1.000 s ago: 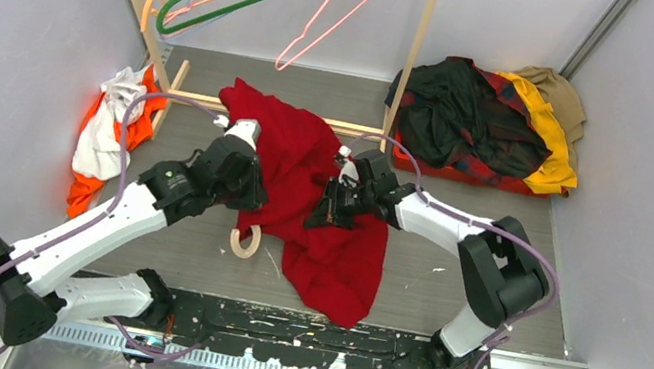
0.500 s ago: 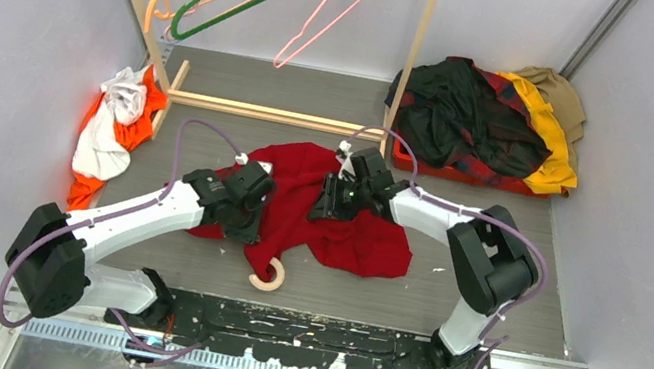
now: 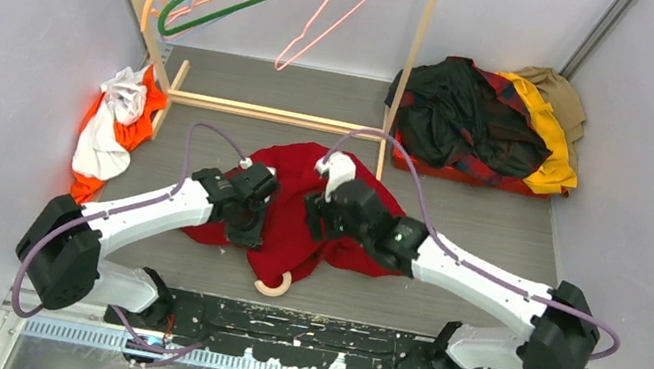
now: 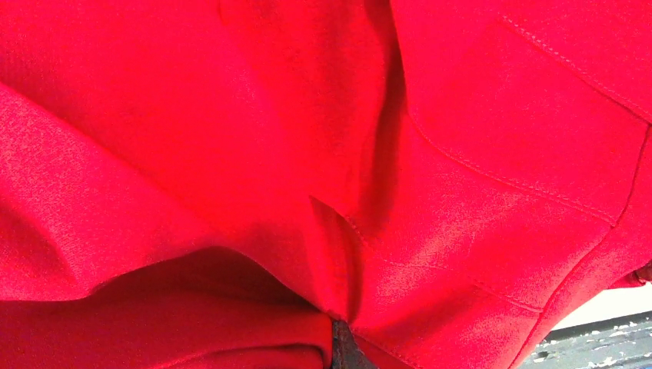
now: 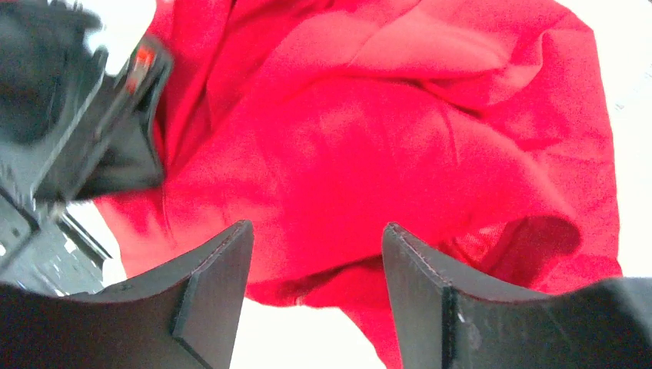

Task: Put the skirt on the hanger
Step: Hang the skirt on the hanger.

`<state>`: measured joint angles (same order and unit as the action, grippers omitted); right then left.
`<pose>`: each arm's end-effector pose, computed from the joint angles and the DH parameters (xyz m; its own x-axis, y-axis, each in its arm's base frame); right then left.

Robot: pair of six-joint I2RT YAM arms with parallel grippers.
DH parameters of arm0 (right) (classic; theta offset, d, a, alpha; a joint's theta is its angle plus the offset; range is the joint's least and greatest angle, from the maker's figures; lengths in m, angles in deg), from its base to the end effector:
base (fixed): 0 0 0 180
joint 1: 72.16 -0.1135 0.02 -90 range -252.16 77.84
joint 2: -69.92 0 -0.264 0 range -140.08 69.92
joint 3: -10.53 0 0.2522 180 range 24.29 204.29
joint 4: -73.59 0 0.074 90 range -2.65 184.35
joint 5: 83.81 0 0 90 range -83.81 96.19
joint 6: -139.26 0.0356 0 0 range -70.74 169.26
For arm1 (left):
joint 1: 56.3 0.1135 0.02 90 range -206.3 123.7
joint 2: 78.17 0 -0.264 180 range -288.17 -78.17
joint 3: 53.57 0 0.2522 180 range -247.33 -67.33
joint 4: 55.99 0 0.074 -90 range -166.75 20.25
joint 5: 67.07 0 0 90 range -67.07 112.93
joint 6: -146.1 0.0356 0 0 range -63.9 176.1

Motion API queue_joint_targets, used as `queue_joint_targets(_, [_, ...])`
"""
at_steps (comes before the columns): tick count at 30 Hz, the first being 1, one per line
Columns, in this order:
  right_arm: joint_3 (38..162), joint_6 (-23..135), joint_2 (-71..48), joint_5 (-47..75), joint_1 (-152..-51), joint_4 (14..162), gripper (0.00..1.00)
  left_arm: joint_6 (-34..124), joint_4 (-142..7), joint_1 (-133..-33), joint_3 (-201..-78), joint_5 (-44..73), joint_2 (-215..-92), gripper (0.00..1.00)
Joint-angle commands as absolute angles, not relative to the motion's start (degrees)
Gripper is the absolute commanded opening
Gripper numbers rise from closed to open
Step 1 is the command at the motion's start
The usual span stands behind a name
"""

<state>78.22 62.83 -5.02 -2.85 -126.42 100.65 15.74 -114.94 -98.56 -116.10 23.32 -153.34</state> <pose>0.1750 0.2335 0.2751 -0.4903 -0.2847 -0.8237 -0.6283 0.7705 0.1077 0.1727 -0.1566 0.2095 -0.9695 0.0060 -0.2448 0.0565 0.9783 -0.1996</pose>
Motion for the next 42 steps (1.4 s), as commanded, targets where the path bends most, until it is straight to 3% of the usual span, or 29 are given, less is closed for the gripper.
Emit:
queue_joint_targets(1, [73.5, 59.7, 1.0, -18.3, -133.4, 102.7, 0.66, 17.2, -113.8, -98.2, -118.7, 21.1, -153.8, 0.00])
queue_joint_targets(8, [71.5, 67.6, 4.3, -22.7, -144.1, 113.8, 0.62, 18.1, -113.6, -97.3, -118.5, 20.7, -154.4, 0.00])
queue_joint_targets(12, [67.9, 69.8, 4.0, -19.5, -149.5, 108.6, 0.57, 18.2, -113.3, -97.1, -118.3, 20.2, -153.9, 0.00])
queue_joint_targets(16, [67.3, 69.3, 2.6, -15.3, -150.4, 104.0, 0.55, 18.1, -113.4, -97.1, -118.4, 20.1, -153.3, 0.00])
queue_joint_targets(21, [69.5, 69.1, 1.4, -24.6, -150.5, 111.2, 0.50, 18.2, -113.9, -96.7, -118.7, 19.9, -151.8, 0.00])
queue_joint_targets(22, [70.1, 70.3, 1.6, -26.5, -150.5, 112.9, 0.53, 18.2, -114.1, -96.6, -118.8, 19.8, -151.7, 0.00])
queue_joint_targets(25, [70.2, 75.7, 3.1, -30.5, -148.8, 116.2, 0.78, 18.4, -114.2, -96.5, -119.1, 20.1, -151.5, 0.00])
queue_joint_targets(29, [69.5, 79.1, 4.3, -28.0, -143.1, 114.8, 0.90, 18.4, -114.1, -96.6, -119.1, 20.0, -151.6, 0.00])
queue_joint_targets(34, [70.7, 78.3, 1.4, -23.6, -135.7, 110.2, 0.92, 18.5, -114.7, -96.5, -118.6, 20.6, -151.3, 0.00])
queue_joint_targets(42, [77.1, 77.3, -8.3, -21.6, -132.4, 106.9, 0.94, 18.6, -115.2, -96.3, -119.1, 20.8, -149.1, 0.00])
